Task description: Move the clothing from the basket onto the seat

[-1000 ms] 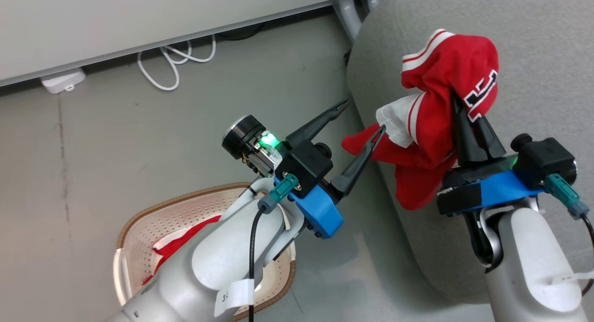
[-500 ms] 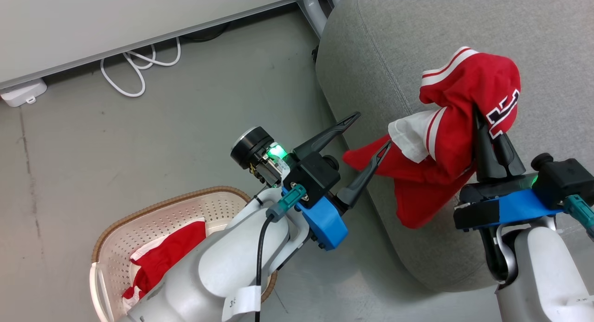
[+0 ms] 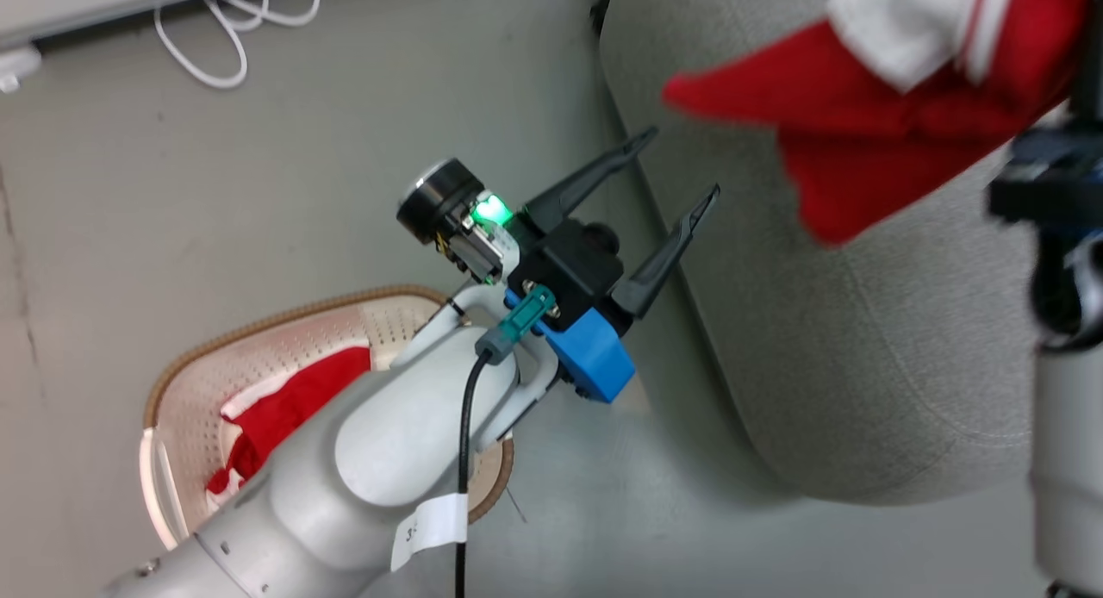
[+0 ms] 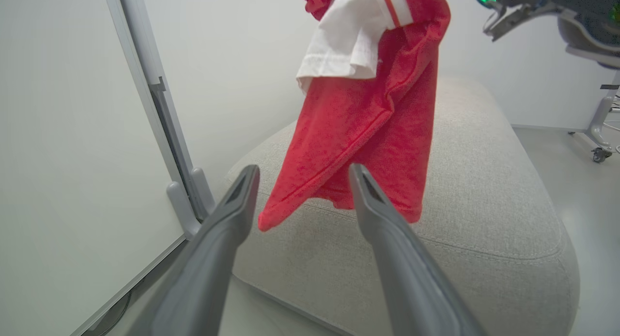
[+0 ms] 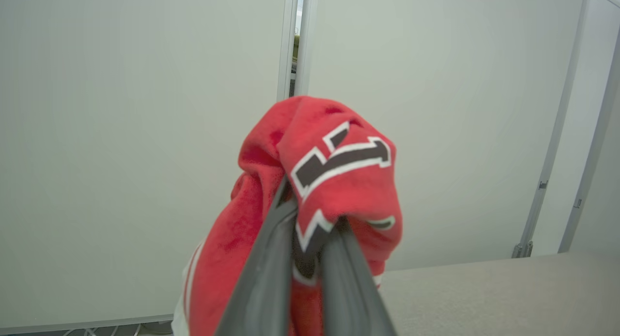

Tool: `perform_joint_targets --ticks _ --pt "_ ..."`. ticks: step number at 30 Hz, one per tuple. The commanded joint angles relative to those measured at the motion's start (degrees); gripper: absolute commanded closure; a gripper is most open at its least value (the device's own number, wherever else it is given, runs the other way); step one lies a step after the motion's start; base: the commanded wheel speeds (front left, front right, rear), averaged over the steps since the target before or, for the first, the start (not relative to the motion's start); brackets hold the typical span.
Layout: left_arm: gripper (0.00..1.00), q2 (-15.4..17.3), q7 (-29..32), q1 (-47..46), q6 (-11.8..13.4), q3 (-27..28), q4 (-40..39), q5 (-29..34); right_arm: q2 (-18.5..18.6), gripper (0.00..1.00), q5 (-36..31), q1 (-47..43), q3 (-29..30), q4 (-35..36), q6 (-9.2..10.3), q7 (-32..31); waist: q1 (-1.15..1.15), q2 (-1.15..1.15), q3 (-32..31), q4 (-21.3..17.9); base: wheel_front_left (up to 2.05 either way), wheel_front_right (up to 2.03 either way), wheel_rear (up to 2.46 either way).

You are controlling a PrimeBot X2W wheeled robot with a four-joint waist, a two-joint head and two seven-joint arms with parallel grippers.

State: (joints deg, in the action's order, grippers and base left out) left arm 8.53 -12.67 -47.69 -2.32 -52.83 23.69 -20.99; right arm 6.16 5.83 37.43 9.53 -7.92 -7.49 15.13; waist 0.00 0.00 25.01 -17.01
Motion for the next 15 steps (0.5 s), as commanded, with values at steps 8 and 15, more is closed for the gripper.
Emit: perform_joint_targets --ticks 8,15 --pt "0.00 2.44 2.82 -6.89 0.46 0.17 -4.03 2.88 8.31 1.00 0.06 17.55 9.45 0.94 0.00 0.05 0.00 0.00 14.22 3.95 0.00 0.00 0.00" --pt "0.00 3.66 4.35 -10.63 0.97 0.24 -7.44 4.56 17.85 1.00 -0.33 26.73 16.99 -4.57 0.00 0.04 0.00 0.00 21.10 6.00 0.00 0.00 0.00"
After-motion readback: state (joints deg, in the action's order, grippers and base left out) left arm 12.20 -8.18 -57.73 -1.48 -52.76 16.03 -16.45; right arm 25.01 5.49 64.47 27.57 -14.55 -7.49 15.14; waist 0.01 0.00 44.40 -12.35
